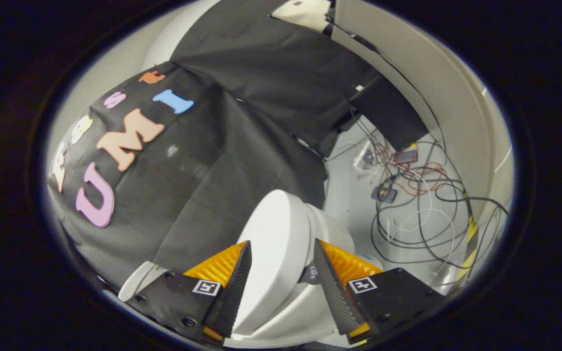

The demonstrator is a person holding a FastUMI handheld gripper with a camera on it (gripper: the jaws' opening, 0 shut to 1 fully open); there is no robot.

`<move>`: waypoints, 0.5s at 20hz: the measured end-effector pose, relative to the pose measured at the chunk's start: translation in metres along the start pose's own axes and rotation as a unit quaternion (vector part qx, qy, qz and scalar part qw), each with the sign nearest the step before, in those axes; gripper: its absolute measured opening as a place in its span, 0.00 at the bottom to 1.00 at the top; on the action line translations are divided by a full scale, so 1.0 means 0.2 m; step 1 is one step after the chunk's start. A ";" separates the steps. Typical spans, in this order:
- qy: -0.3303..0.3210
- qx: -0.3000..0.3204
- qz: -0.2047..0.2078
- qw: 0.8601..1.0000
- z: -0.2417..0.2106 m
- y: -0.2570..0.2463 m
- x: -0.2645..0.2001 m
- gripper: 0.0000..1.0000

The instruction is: Open the toilet lid.

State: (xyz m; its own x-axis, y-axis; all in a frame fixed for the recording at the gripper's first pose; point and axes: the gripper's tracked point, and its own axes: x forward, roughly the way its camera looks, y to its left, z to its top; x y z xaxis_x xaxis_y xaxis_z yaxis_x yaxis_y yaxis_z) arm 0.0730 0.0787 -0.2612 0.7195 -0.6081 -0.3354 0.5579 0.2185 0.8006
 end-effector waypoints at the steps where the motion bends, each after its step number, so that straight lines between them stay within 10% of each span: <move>1: 0.016 0.020 -0.016 1.000 -0.04 -0.06 0.02 0.80; 2: 0.031 0.044 -0.024 0.998 -0.07 -0.09 0.06 0.80; 4: 0.033 0.072 -0.026 0.997 -0.11 -0.13 0.05 0.44; 10: 0.061 0.092 -0.035 0.993 -0.16 -0.19 0.08 0.44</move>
State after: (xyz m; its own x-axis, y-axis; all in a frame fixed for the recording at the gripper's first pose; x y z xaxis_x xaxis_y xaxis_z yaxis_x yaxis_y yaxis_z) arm 0.0773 0.0847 -0.3124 0.7329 -0.5171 -0.4421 0.5309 0.0285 0.8469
